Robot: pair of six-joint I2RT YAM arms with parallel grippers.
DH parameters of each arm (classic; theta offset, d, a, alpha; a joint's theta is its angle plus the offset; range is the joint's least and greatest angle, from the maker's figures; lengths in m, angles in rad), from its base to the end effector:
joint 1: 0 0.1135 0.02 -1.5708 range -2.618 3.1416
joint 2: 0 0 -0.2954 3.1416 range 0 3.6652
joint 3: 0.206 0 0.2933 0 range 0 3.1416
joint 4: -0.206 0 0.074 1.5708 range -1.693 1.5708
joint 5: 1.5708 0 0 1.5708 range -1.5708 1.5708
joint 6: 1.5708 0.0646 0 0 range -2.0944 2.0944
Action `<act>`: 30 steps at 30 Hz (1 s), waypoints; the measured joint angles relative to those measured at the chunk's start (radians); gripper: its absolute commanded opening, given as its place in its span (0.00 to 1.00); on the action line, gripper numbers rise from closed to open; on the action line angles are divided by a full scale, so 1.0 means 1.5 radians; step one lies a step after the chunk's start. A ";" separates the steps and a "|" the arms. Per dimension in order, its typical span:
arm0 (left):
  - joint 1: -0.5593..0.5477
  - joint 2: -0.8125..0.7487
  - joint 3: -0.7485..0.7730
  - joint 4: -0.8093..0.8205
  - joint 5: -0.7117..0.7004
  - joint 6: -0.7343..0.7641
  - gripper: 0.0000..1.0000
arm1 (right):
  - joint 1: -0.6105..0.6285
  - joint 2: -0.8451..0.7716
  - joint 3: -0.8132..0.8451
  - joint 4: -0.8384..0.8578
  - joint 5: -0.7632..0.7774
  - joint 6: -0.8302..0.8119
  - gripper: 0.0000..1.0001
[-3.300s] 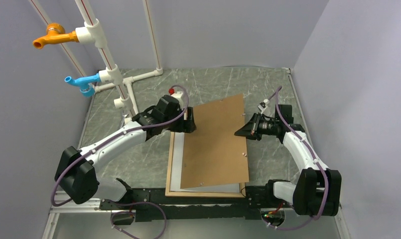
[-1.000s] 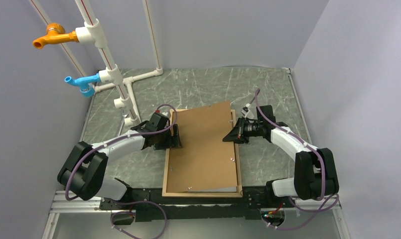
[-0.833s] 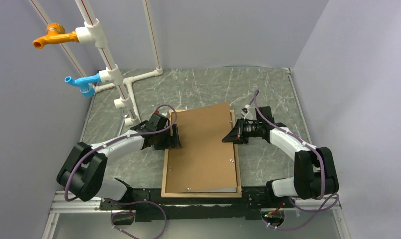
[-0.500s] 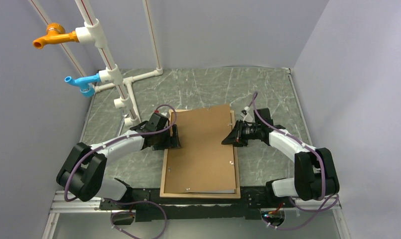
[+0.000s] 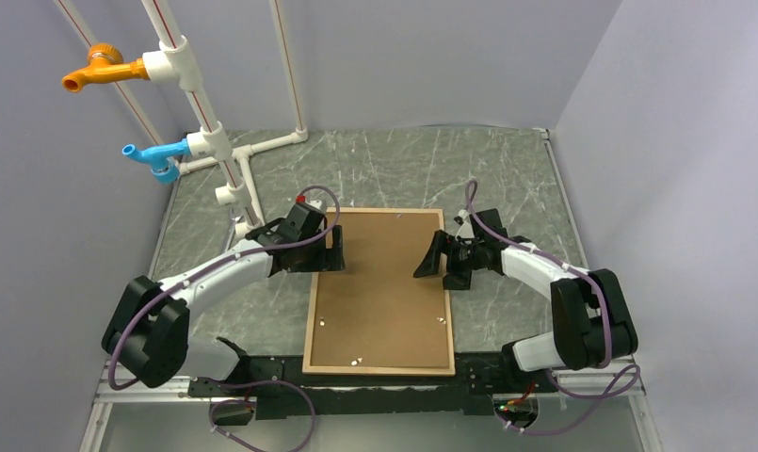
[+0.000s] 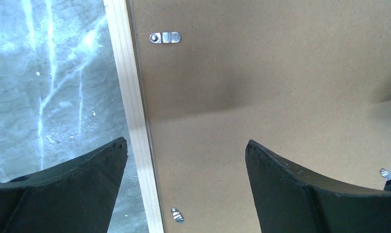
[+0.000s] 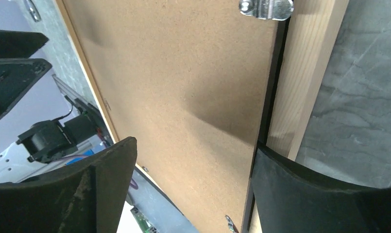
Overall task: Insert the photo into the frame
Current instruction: Place the photo frame item in the photo frame.
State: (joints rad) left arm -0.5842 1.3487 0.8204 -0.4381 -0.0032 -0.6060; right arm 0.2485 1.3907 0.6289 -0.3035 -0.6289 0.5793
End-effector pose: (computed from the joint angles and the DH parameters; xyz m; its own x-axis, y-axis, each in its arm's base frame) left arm 0.2603 -0.1718 0.1947 -0.8774 -0.1027 -0.4686 0.0611 0.9449 -0.3215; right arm 0.2595 0.1051 0.1389 -0.9697 0.2107 -0.1235 0.0668 0.7151 0.6958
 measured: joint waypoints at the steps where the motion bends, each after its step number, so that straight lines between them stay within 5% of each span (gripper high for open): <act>1: -0.005 0.000 0.007 -0.008 -0.011 0.002 0.95 | 0.003 0.003 0.002 -0.002 0.004 -0.002 0.89; 11: -0.036 -0.034 0.026 -0.070 -0.070 0.002 0.96 | 0.052 0.017 0.036 -0.034 0.060 -0.018 0.99; 30: -0.046 -0.086 0.034 -0.112 -0.092 -0.008 0.97 | 0.138 0.020 0.131 -0.176 0.247 -0.036 1.00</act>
State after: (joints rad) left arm -0.6525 1.2198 0.8715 -0.6064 -0.1413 -0.6186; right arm 0.4549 1.4204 0.8257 -0.5678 -0.2588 0.5251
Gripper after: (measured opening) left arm 0.964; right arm 0.994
